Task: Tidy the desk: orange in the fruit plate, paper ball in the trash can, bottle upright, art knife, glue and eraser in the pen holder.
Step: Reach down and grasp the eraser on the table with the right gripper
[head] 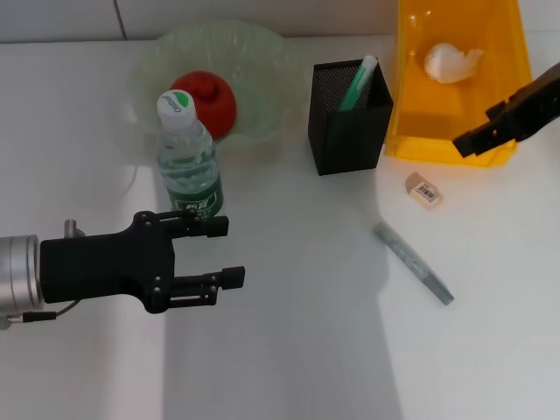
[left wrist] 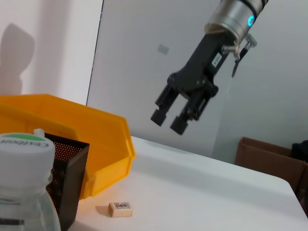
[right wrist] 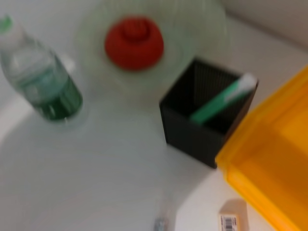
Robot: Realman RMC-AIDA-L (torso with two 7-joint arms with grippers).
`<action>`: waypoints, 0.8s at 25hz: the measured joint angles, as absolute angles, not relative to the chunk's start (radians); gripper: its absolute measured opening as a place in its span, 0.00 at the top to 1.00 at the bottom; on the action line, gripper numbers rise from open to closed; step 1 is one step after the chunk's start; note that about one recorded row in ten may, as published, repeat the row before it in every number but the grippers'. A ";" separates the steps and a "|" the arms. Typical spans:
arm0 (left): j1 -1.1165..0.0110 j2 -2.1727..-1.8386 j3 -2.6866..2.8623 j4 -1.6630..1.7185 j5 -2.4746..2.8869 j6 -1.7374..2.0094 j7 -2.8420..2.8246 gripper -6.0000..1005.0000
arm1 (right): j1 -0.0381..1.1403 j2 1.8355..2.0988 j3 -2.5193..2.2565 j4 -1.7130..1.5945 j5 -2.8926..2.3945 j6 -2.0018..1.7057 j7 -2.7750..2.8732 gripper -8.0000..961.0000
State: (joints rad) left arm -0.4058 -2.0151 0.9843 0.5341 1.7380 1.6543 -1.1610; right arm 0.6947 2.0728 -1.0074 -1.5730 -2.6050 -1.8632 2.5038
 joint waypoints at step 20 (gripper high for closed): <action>-0.397 -2.018 0.978 0.532 1.738 1.648 -1.157 0.27 | 0.712 2.084 -1.437 -1.108 -2.688 -1.356 2.736 0.32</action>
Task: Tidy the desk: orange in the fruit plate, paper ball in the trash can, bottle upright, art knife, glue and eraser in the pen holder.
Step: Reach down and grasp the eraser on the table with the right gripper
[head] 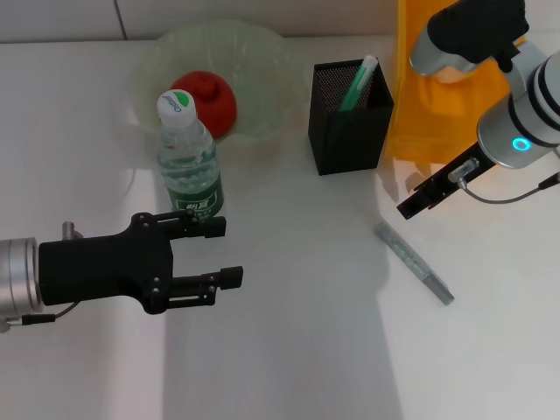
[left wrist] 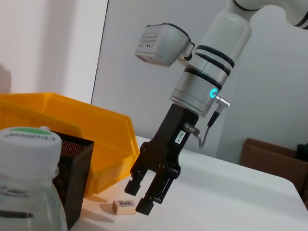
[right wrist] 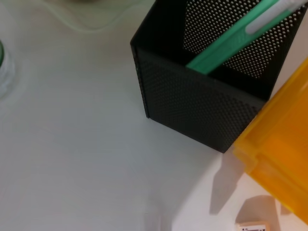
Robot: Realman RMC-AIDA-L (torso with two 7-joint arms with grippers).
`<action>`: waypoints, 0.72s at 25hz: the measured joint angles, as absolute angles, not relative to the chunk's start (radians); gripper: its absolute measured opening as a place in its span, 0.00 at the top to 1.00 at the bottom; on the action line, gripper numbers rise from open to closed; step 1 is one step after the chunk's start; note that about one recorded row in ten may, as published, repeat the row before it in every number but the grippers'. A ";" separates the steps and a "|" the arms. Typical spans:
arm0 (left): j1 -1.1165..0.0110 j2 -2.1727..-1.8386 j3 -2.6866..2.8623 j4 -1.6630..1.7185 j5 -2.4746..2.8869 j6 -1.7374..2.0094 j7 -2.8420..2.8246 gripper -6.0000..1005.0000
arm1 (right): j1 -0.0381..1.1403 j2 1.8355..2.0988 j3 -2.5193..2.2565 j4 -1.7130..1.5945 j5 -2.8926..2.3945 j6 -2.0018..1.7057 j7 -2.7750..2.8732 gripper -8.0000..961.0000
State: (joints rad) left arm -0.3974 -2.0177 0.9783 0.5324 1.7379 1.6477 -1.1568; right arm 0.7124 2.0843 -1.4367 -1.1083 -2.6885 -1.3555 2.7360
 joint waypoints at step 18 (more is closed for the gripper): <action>-0.397 -2.025 0.982 0.532 1.738 1.638 -1.159 0.27 | 0.725 2.086 -1.488 -1.051 -2.742 -1.284 2.757 0.32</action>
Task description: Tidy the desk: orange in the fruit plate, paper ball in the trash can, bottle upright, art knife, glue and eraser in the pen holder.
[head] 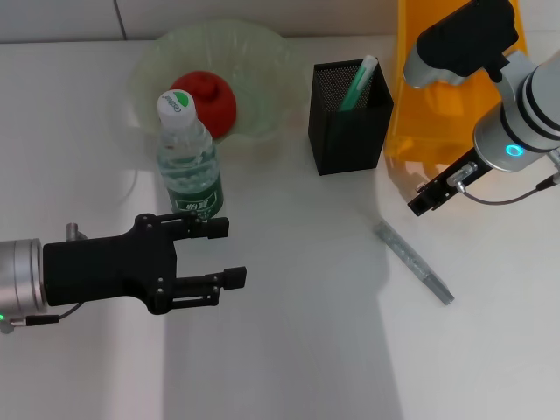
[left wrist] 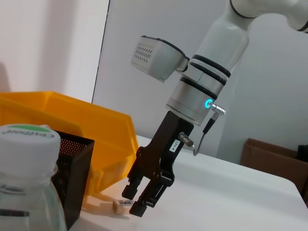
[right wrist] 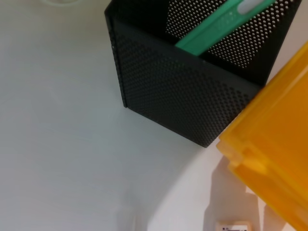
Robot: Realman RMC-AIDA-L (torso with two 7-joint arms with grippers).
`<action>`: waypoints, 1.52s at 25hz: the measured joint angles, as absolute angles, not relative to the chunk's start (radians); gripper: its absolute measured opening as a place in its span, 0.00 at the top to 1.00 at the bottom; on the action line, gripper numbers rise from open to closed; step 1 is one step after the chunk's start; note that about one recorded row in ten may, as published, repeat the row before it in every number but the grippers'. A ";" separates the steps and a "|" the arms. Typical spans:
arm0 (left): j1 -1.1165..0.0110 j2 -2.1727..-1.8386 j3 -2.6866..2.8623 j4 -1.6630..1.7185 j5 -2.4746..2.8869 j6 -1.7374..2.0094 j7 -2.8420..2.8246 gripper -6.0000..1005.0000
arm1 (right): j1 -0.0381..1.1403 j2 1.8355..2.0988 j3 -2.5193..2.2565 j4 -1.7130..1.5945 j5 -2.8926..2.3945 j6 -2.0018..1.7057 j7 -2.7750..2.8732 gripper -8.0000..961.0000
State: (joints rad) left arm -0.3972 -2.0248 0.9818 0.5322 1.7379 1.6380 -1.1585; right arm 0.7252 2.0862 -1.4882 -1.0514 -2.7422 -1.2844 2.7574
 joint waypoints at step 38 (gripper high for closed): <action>-0.398 -2.026 0.980 0.532 1.738 1.637 -1.166 0.27 | 0.697 2.086 -1.482 -1.115 -2.709 -1.282 2.759 0.75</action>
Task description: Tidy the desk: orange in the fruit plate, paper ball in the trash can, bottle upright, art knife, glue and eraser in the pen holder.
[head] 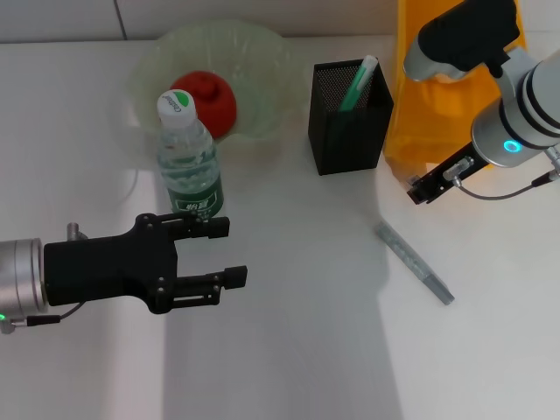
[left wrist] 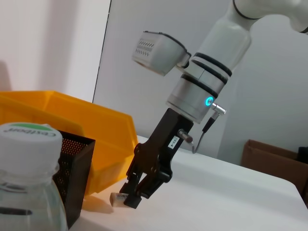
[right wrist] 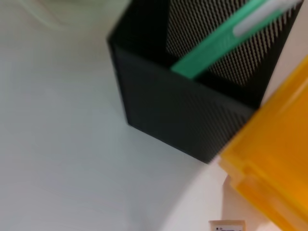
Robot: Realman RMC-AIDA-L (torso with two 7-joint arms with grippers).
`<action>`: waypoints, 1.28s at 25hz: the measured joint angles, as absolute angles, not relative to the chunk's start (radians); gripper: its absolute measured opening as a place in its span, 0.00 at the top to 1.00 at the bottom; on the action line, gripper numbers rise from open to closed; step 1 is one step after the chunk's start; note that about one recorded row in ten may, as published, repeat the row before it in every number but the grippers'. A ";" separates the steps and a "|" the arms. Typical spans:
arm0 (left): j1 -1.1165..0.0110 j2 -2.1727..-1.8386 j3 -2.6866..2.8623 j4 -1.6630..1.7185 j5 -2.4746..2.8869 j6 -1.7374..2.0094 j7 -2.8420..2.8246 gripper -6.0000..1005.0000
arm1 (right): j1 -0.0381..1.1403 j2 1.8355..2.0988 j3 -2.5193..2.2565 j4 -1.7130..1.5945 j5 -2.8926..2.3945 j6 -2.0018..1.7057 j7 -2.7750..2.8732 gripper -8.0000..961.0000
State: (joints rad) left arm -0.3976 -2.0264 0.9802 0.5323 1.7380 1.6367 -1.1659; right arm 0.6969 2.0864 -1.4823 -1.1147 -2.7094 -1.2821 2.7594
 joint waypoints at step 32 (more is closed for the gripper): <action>-0.400 -2.031 0.983 0.532 1.738 1.637 -1.165 0.27 | 0.741 2.080 -1.262 -1.296 -2.506 -1.261 2.621 0.47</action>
State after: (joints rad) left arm -0.4002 -2.0310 0.9832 0.5322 1.7379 1.6373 -1.1650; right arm 0.7414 2.0801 -1.2618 -1.2957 -2.5056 -1.2607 2.6211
